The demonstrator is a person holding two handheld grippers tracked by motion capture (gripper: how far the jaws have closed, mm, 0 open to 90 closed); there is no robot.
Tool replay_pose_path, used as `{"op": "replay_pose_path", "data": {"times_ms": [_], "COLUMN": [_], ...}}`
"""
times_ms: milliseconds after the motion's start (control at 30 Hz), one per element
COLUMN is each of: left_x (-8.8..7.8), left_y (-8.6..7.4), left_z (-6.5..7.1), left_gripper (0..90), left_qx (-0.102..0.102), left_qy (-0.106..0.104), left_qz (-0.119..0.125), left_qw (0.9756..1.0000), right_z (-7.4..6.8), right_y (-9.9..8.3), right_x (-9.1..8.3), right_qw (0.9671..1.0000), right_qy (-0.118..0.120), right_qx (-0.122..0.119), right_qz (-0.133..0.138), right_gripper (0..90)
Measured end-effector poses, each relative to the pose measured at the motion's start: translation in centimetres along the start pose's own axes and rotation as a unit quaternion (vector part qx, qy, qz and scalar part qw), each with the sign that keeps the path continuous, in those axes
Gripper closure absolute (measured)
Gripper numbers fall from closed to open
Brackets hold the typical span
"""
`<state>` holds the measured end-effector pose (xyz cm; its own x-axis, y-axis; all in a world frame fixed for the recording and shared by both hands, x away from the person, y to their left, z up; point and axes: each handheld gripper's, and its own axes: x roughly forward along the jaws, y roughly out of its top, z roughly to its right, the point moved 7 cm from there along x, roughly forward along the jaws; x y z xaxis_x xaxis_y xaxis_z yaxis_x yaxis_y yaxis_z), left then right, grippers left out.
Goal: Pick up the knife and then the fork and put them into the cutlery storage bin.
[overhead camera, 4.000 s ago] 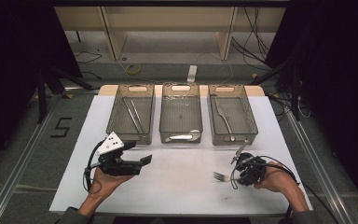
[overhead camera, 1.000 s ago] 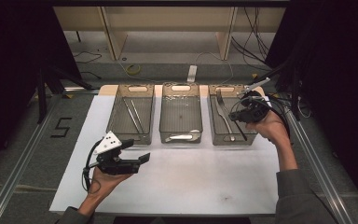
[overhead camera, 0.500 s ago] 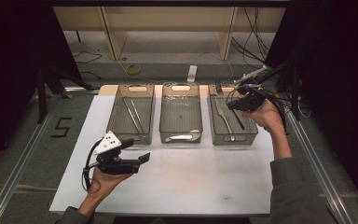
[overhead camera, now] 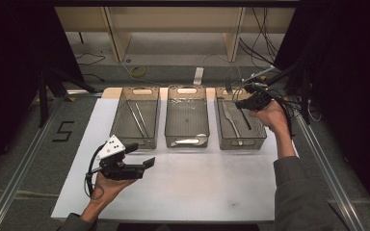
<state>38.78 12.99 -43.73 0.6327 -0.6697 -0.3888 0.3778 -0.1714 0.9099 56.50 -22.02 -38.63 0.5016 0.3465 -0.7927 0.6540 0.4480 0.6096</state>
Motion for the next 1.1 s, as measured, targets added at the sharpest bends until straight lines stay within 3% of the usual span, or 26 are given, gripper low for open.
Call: {"op": "replay_pose_path", "data": {"times_ms": [567,1100], "left_x": [0.0,0.0], "left_y": [0.0,0.0], "left_z": [0.0,0.0], "left_gripper": [16.1,16.2], "left_qx": [0.001,0.001], "left_qy": [-0.001,0.0], "left_qz": [0.0,0.0], "left_qw": [1.0,1.0], "right_z": [1.5,1.2], "right_y": [-1.8,-3.2], "right_x": [3.2,4.7], "right_qw": [0.9989,0.9985], "right_qy": [-0.014,-0.007], "right_qx": [0.045,0.051], "right_qz": [-0.008,-0.02], "right_gripper": [85.1,85.0]}}
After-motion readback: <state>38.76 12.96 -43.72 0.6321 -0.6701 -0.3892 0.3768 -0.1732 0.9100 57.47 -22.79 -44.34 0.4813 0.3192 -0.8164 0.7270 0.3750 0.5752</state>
